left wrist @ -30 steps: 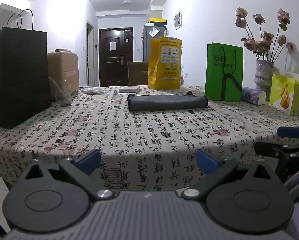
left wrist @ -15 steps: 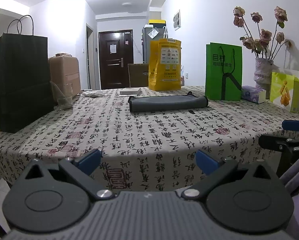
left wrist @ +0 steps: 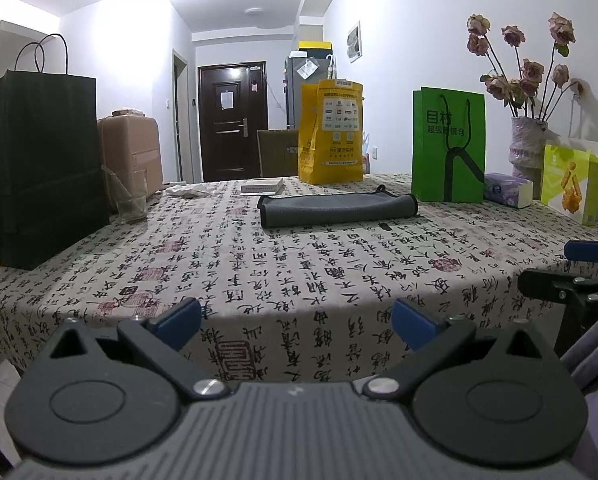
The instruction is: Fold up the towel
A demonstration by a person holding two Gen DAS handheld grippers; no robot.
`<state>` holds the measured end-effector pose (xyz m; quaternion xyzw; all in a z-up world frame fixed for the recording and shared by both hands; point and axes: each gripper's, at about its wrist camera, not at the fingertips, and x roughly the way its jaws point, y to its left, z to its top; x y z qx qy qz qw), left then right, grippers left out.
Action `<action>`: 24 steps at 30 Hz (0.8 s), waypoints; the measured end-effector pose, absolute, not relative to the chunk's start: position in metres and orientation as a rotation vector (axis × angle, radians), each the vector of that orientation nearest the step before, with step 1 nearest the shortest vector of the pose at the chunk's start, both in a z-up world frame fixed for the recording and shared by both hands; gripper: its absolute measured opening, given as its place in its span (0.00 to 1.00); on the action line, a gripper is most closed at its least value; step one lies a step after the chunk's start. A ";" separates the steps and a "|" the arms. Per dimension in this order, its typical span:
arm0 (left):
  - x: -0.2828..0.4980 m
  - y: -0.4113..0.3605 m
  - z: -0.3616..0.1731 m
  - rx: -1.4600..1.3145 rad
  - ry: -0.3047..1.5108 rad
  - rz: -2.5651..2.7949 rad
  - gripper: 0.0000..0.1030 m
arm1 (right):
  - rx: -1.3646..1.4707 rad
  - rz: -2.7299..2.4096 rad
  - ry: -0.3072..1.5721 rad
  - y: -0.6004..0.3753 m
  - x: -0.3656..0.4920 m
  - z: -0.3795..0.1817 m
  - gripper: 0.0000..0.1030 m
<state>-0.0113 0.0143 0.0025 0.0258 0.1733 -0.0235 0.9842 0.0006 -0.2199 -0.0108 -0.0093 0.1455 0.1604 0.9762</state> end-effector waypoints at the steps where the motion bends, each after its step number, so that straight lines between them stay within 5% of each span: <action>1: -0.011 0.014 0.003 0.053 0.349 -0.048 1.00 | -0.019 0.323 0.293 -0.220 0.001 -0.011 1.00; 24: -0.010 0.014 0.003 0.052 0.351 -0.046 1.00 | -0.017 0.320 0.296 -0.220 0.002 -0.013 1.00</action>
